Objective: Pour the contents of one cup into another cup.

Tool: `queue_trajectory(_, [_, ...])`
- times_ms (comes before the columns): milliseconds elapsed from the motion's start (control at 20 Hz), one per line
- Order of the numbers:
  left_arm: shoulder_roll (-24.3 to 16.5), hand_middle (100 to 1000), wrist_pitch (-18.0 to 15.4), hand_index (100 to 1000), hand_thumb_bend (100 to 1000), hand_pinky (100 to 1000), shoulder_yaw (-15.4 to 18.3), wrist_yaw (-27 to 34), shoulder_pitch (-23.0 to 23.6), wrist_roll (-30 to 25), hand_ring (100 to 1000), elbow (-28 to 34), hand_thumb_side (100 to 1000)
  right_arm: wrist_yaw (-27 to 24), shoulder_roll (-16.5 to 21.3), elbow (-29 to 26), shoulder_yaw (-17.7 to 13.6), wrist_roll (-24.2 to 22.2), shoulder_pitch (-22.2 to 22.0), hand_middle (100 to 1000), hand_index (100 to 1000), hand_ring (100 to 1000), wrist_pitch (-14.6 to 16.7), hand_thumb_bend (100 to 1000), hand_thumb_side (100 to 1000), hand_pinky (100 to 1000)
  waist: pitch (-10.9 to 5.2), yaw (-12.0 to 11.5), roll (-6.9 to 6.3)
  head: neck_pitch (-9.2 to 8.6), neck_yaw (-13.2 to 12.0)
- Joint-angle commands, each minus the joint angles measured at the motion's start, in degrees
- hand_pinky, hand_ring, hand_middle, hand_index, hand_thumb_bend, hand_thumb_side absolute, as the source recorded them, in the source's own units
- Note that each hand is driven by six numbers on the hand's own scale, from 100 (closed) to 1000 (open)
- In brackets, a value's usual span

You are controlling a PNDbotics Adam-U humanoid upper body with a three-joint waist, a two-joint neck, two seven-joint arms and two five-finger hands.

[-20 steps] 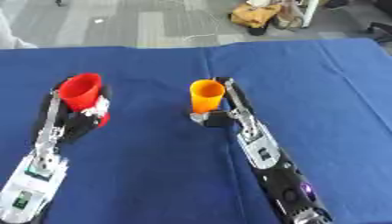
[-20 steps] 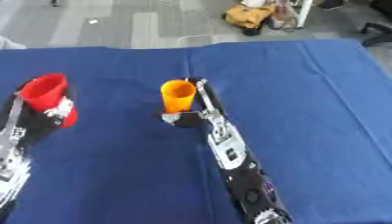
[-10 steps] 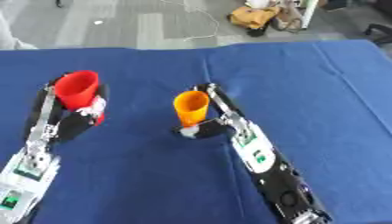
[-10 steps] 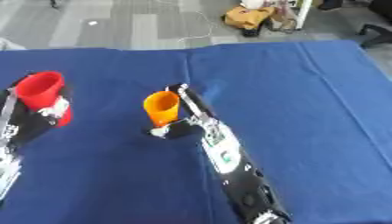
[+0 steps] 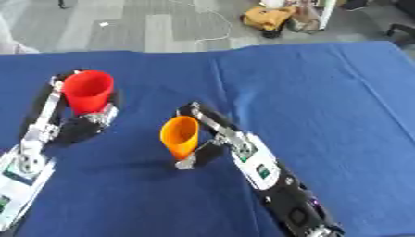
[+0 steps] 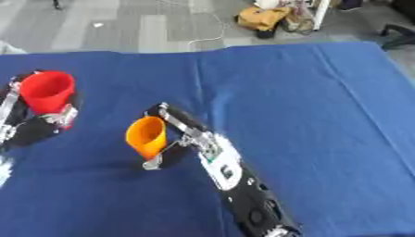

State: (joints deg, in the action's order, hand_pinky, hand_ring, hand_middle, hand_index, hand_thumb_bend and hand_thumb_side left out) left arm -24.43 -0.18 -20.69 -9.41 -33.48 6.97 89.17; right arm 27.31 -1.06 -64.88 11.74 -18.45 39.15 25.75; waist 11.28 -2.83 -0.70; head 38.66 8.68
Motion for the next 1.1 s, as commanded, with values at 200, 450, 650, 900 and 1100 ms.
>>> queue_trajectory(200, [-2.7, 313, -0.1, 714, 100, 100, -1.3, -2.2, -2.5, -2.2, 334, 1.4, 337, -2.2, -1.0, -2.6, 1.3, -2.5, 1.2, 298, 369, 196, 0.5, 631, 100, 547, -1.21, 0.1, -0.3, -0.54, 0.4])
queue_trajectory(450, [-3.2, 309, -0.4, 716, 100, 100, -2.5, -5.4, -3.7, -4.2, 331, 0.4, 311, -3.4, -1.5, -3.4, 2.5, -4.1, 1.2, 298, 369, 197, 0.8, 631, 100, 548, -1.25, 0.2, -0.17, -0.72, 0.5])
queue_trajectory(650, [-3.4, 302, -1.0, 718, 100, 100, -3.1, -8.2, -4.6, -5.8, 322, -0.3, 280, -4.2, -1.9, -4.1, 3.6, -5.8, 1.2, 299, 370, 197, 1.4, 634, 100, 550, -1.28, 0.3, -0.13, -0.79, 0.7])
queue_trajectory(900, [-4.0, 293, -1.3, 715, 100, 100, -3.1, -12.7, -5.0, -7.6, 312, 1.7, 251, -3.8, -2.2, -4.0, 3.5, -6.5, 1.1, 299, 370, 197, 1.7, 635, 100, 550, -1.35, 0.2, -0.15, -0.9, 0.8])
queue_trajectory(1100, [-5.0, 287, -1.6, 715, 100, 100, -2.8, -16.2, -4.7, -8.7, 304, 5.9, 218, -3.0, -2.3, -3.0, 3.0, -6.2, 1.0, 299, 370, 197, 1.6, 634, 100, 550, -1.37, 0.1, -0.18, -1.01, 0.9])
